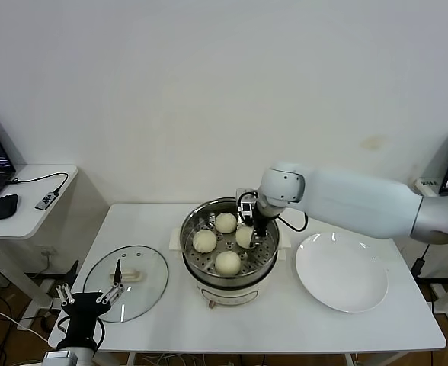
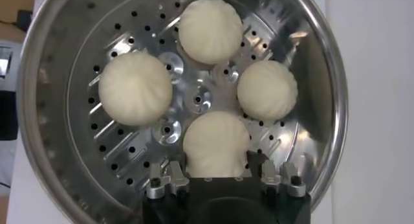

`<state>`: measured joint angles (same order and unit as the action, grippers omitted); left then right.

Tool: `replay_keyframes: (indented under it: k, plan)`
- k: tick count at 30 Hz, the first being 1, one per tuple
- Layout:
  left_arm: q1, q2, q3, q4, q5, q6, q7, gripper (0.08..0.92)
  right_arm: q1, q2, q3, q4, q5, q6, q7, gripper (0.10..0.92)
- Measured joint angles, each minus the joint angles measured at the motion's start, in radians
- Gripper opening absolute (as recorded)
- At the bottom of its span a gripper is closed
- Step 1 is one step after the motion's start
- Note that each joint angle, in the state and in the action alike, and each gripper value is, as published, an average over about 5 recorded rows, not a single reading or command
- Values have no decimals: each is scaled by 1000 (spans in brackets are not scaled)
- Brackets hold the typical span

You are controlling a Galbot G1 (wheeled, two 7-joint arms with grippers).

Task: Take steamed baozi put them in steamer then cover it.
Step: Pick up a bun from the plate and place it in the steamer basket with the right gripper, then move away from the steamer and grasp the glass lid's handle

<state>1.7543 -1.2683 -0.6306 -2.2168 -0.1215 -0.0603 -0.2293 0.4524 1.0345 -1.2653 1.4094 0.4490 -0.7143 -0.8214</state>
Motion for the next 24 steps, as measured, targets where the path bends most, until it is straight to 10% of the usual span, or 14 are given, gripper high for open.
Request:
replay_keyframes:
  k: [12,24]
  plan:
    - [-3,-1,7,5,3,0,-2,823,-1,-33,34,33,-11,-6,-5,811]
    - [-10,4,2,23,-6,-1,0,823,-76,-203,194,189,55,45,149,823]
